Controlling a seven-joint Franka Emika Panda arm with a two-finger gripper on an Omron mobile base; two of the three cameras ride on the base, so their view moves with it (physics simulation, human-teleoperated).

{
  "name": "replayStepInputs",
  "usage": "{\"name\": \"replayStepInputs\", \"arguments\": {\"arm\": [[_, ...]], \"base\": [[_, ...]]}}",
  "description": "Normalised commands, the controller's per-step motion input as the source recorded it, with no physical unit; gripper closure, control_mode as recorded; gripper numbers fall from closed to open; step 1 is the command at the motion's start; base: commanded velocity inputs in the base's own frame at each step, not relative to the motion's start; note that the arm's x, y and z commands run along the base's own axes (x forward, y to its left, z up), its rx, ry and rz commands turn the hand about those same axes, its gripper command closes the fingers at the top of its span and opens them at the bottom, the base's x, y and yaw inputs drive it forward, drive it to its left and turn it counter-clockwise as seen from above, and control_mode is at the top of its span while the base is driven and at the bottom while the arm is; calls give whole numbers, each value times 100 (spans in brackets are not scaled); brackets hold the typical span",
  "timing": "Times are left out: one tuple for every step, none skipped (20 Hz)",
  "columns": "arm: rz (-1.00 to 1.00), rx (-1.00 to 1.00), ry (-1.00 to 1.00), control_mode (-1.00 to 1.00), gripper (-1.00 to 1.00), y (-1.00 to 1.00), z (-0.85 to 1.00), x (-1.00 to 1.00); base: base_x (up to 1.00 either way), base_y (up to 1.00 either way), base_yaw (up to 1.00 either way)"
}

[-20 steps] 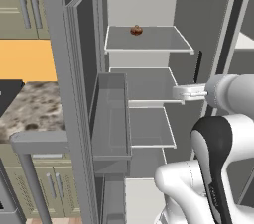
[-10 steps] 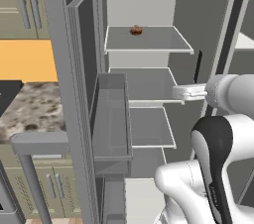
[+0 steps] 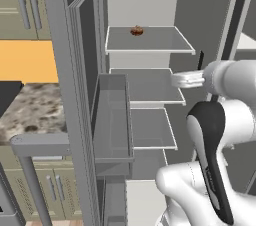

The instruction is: Gather the garlic and mushroom from the fridge and place them on a tray on the dining counter. Then gather the chicken drumstick and fish from the fridge and place them on the other tray.

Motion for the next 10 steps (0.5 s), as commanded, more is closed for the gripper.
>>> {"name": "replayStepInputs", "arguments": {"arm": [[0,-14,-7,-100,-100,-2,86,23],[0,-12,-4,-100,-100,-2,78,26],[0,-12,-6,-100,-100,-5,74,25],[0,-12,-9,-100,-100,-3,68,16],[0,-10,-5,-100,-100,0,57,42],[0,-8,-2,-100,-100,0,48,55],[0,-3,0,-100,-100,0,35,66],[0,-1,0,-100,-100,0,24,74],[0,0,0,-100,-100,0,14,78],[0,0,0,-100,-100,0,6,82]], "base": [[0,0,0],[0,0,0],[0,0,0],[0,0,0],[0,0,0],[0,0,0],[0,0,0],[0,0,0],[0,0,0],[0,0,0]]}}
